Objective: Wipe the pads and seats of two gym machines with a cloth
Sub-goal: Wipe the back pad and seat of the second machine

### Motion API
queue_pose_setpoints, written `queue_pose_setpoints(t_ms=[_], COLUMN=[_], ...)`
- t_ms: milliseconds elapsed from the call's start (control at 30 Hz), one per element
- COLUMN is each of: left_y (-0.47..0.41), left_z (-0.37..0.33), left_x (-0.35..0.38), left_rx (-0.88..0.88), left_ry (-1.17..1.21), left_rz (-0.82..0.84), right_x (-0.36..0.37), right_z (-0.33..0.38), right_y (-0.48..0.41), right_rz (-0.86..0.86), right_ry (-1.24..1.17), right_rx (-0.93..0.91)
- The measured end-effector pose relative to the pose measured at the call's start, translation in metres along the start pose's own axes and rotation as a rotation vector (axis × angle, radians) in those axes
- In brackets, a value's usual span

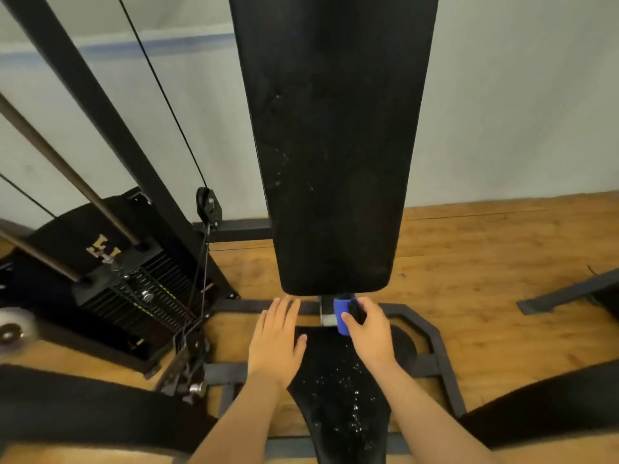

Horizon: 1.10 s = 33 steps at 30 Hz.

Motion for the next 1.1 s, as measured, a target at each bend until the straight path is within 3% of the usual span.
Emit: queue_pose_setpoints(t_ms=[367, 500, 633, 800, 967, 1100], left_y=[0.009, -0.009, -0.018, -0.021, -0.017, -0.015], left_z=[0.047, 0.061, 0.069, 0.064, 0.062, 0.058], left_x=[0.121, 0.154, 0.192, 0.221, 0.228, 0.23], left_rx=[-0.088, -0.114, -0.196, -0.216, -0.288, -0.393], left_ry=[0.158, 0.221, 0.299, 0.458, 0.519, 0.604], left_rz=[0.121, 0.101, 0.03, -0.139, -0.161, -0.156], right_x=[0.073, 0.085, 0.094, 0.108, 0.158, 0.202], right_z=[-0.076, -0.088, -0.102, -0.099, -0.076, -0.053], right_y=[-0.005, -0.031, -0.056, -0.094, -0.112, -0.1], right_rz=[0.167, 0.118, 0.18, 0.228, 0.346, 0.502], right_ry=[0.225, 0.172, 0.266, 0.447, 0.551, 0.597], right_rx=[0.073, 0.088, 0.076, 0.0, -0.052, -0.232])
Point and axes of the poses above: each hand's wrist, its own y-axis away from the middle knuckle, its own x-axis out of the palm, z = x × y, the point moved 1 cm from there along -y, towards the middle knuckle, and after that the axes turned 8 degrees about z, right-handed, at the moved point
